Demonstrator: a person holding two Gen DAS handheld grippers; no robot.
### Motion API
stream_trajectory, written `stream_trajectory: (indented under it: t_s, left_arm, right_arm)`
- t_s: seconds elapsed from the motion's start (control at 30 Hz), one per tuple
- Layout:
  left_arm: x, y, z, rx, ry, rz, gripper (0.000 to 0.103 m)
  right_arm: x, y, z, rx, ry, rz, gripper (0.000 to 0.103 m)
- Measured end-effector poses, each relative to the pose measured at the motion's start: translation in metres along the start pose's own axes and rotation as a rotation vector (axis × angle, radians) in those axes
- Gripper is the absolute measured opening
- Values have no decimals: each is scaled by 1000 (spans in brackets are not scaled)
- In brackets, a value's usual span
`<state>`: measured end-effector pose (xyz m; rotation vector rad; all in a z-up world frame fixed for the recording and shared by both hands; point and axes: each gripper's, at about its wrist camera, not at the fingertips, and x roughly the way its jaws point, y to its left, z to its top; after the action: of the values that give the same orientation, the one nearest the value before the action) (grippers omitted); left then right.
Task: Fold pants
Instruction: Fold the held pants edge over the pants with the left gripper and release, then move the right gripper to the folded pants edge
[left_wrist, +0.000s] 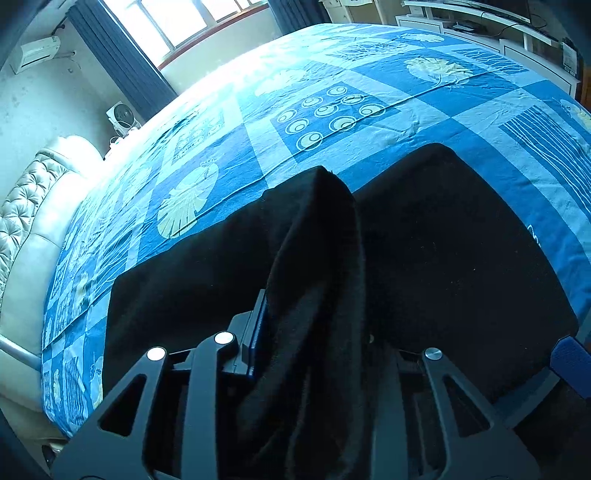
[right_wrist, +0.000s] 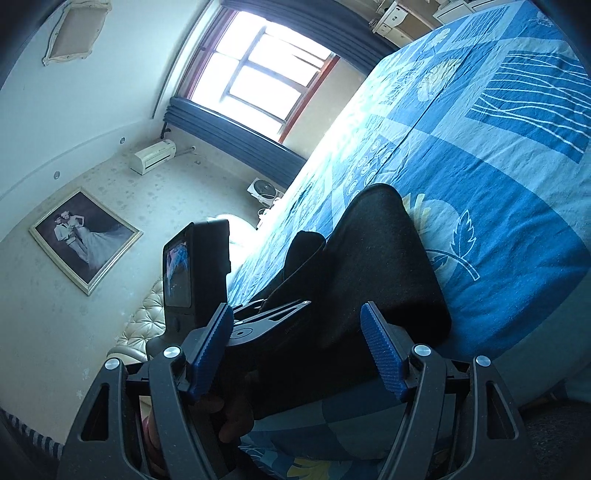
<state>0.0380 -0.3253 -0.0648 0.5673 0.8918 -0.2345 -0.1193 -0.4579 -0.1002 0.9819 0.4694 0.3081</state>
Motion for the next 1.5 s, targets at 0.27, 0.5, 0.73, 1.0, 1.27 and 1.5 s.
stream_trajectory:
  t_s: [0.27, 0.5, 0.73, 1.0, 1.27, 1.5]
  left_arm:
    - [-41, 13, -1, -51, -88, -131, 67]
    - [-100, 89, -33, -186, -291, -269, 93]
    - [-86, 176, -83, -308, -295, -211, 98]
    - [-53, 218, -121, -387, -189, -180, 98]
    - [-44, 229, -117, -430, -160, -212, 98]
    - [-43, 225, -114, -435, -154, -247, 98]
  right_arm:
    - [-13, -7, 4, 46, -80, 2, 71]
    - [-3, 27, 13, -116, -12, -88, 71]
    - [69, 38, 38, -94, 267, -65, 77]
    - [143, 27, 31, -42, 497, -162, 76]
    - [149, 48, 22, -135, 529, -213, 20]
    - [106, 83, 62, -260, 418, -199, 2]
